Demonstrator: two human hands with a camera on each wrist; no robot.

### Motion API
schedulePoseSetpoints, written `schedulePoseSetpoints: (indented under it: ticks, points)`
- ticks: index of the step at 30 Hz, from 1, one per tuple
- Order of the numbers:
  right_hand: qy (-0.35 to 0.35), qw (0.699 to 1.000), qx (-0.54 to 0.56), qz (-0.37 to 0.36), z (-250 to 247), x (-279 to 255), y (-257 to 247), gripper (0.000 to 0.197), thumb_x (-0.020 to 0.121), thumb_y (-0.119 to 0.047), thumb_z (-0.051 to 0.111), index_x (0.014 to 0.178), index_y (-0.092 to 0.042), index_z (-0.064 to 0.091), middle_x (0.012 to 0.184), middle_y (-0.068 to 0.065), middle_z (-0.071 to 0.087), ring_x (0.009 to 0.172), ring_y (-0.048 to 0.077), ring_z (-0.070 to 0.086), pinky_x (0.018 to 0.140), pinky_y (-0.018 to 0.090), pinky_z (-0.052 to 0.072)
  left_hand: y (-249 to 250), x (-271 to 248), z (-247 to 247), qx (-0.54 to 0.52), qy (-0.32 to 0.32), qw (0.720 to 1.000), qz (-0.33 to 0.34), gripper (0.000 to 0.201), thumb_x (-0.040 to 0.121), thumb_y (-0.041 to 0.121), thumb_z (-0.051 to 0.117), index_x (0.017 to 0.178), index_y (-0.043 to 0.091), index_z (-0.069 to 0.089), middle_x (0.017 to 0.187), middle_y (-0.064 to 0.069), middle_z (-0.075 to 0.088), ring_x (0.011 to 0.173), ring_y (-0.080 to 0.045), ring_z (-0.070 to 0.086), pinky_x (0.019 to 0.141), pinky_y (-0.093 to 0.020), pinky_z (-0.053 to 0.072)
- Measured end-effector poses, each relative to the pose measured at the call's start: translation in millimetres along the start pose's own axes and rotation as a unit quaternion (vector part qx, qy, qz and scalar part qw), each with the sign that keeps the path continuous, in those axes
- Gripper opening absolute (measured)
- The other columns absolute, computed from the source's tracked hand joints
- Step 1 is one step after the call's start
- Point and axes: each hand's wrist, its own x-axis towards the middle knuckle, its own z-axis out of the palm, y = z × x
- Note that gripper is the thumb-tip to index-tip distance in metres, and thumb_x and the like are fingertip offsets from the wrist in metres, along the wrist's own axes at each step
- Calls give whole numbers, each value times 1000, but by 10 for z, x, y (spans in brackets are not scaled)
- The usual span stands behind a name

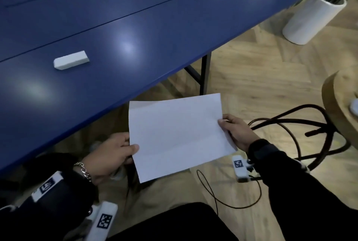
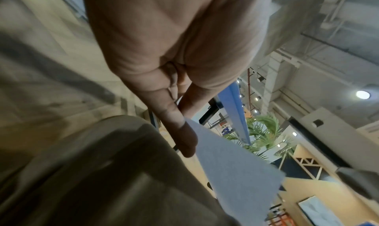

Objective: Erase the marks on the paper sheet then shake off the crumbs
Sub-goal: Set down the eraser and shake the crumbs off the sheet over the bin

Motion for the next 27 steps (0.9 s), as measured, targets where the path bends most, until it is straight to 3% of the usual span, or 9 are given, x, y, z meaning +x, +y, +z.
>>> schedulePoseSetpoints:
  ticks: [3, 8, 12, 15, 18, 20, 22, 24, 27]
  points:
    - [0, 1000, -23, 2, 140, 303, 157, 22, 96, -17, 68, 117, -18, 70, 109, 14, 77, 102, 36, 73, 94, 49, 57, -57, 167, 16, 35, 47, 998, -9, 22, 104, -5, 53, 113, 3, 71, 107, -16, 80, 98, -29, 75, 87, -45, 56]
    - [6, 995, -102, 8, 328, 760, 527, 20, 94, -20, 66, 110, -29, 75, 106, 3, 74, 98, 26, 69, 92, 39, 55, 69, 338, 174, 96, 59, 993, 21, 30, 98, -9, 53, 101, 9, 78, 95, -7, 82, 75, -15, 68, 64, -26, 49]
    - [10, 990, -137, 24, 388, 1024, 781, 23, 94, -14, 62, 105, -30, 72, 100, 5, 72, 89, 24, 65, 89, 40, 55, 170, 531, 323, 134, 57, 989, 34, 27, 87, 12, 56, 100, 19, 79, 95, 0, 82, 95, -32, 76, 89, -54, 59]
    - [27, 978, -207, 14, 441, 1074, 803, 28, 98, -12, 50, 104, -27, 72, 94, 2, 71, 86, 22, 62, 89, 42, 53, 190, 697, 404, 144, 52, 988, 38, 37, 75, 19, 50, 98, 24, 78, 92, 2, 81, 89, -29, 78, 89, -59, 60]
    - [29, 962, -262, -76, 560, 816, 651, 31, 105, -29, 42, 123, -25, 67, 121, 0, 70, 114, 21, 63, 101, 34, 46, 152, 827, 465, 127, 52, 990, 20, 39, 72, 18, 48, 95, 22, 80, 90, 3, 82, 86, -23, 79, 89, -56, 61]
    - [-71, 964, -208, -148, 691, 437, 552, 42, 109, -39, 37, 149, -31, 48, 154, -8, 48, 145, 7, 39, 119, 22, 27, 100, 887, 487, 116, 67, 991, 13, 33, 76, 14, 51, 93, 17, 79, 89, 1, 81, 89, -25, 79, 87, -53, 63]
    - [-208, 928, -238, -196, 775, 109, 550, 46, 110, -40, 29, 156, -43, 27, 166, -19, 19, 152, -5, 7, 122, 15, 3, 66, 920, 517, 104, 86, 991, 1, 26, 85, -1, 54, 91, 8, 78, 88, -3, 81, 92, -28, 78, 81, -47, 65]
    - [-254, 887, -336, -188, 708, 79, 755, 46, 109, -48, 18, 155, -54, 14, 166, -26, 3, 152, -4, -9, 123, 23, -9, 2, 965, 537, 89, 88, 992, -11, 32, 89, -13, 52, 94, 6, 78, 94, -4, 82, 98, -27, 77, 89, -50, 63]
    - [-167, 859, -481, -55, 481, 457, 1116, 55, 104, -60, 10, 157, -49, 6, 169, -16, -7, 156, 20, -12, 123, 56, -7, -22, 980, 595, 72, 88, 993, -15, 41, 92, -16, 49, 99, 11, 79, 101, -1, 82, 103, -21, 77, 95, -46, 60]
